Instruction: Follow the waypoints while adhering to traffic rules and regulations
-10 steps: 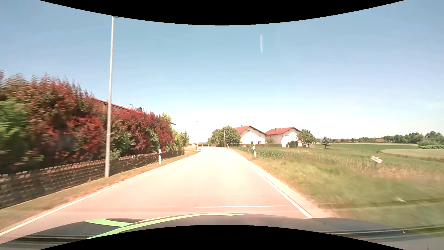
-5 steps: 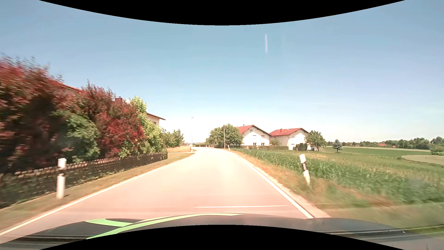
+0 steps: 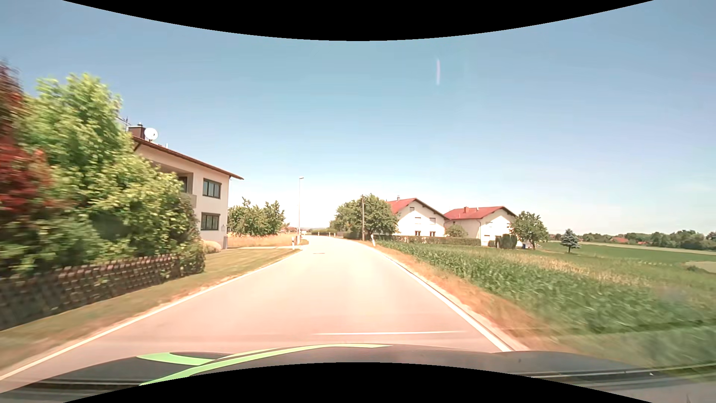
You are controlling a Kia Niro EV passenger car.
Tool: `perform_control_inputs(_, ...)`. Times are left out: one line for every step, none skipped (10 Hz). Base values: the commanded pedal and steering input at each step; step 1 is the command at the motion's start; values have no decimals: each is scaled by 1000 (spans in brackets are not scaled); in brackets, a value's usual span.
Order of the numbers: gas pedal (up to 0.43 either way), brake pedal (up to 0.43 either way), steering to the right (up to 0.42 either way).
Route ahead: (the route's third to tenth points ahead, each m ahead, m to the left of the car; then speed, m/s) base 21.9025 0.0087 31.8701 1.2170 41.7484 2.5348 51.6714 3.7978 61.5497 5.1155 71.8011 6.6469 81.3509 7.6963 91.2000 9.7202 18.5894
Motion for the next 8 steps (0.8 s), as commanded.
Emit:
perform_control_inputs(67, 0, -6)
perform_control_inputs(67, 0, -9)
perform_control_inputs(67, 0, -11)
perform_control_inputs(67, 0, -12)
perform_control_inputs(67, 0, -12)
perform_control_inputs(79, 0, -12)
perform_control_inputs(87, 0, -11)
perform_control_inputs(87, 0, -11)
